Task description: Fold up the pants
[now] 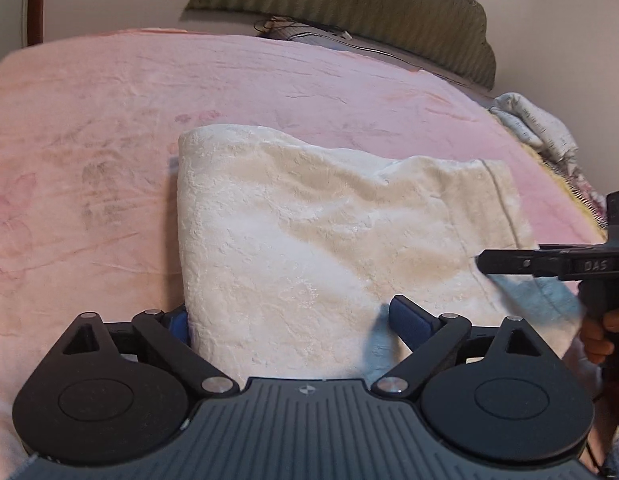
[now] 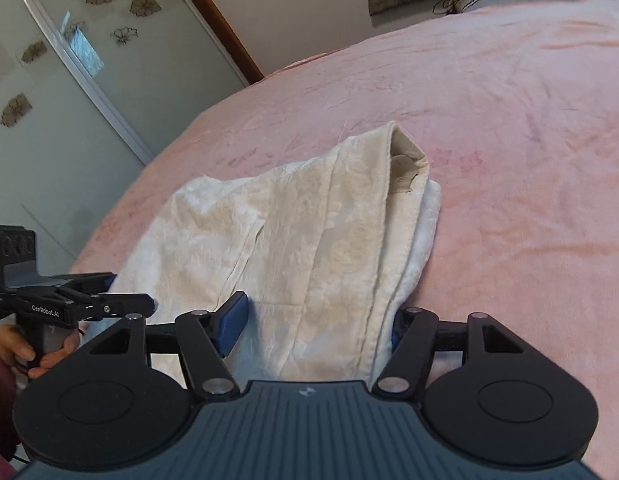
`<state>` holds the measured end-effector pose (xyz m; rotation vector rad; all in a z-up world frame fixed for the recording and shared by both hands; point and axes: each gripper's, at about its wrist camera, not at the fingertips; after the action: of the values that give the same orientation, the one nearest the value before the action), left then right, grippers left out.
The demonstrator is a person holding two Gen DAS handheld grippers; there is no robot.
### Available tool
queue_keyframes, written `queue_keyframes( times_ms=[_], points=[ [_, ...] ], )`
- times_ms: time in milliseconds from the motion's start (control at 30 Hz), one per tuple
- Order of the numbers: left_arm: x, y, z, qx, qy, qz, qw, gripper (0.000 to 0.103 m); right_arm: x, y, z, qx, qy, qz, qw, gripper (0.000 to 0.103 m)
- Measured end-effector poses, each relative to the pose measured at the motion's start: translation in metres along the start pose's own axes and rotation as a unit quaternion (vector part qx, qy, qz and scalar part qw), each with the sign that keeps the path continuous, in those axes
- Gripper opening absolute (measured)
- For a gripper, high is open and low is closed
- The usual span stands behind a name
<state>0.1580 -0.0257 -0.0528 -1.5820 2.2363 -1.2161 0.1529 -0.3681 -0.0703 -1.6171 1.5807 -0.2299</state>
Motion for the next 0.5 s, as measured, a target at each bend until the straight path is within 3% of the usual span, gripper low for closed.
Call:
queue_keyframes(
  times_ms=[367,500],
  points=[
    [0.0,-0.006,0.003,-0.008,-0.012,-0.005,0.9999,0.088,0.014,0.0,0.0,0.006,-0.017,0.035,0.999,0.057],
    [0.003,-0.006,0.001,-0.007,-0.019,0.0,0.9998,0.077,0.01,0.0,0.001,0.01,-0.008,0.028,1.0,0.056]
  ],
)
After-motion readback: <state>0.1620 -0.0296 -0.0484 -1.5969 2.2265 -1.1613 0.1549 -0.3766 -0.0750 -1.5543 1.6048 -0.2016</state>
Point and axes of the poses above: each gripper's, at about its wrist camera, not at the fingertips, and z roughly the way its jaws point, x to its right, y to its underside, and after that the axes turned 8 degrees about y, right-handed
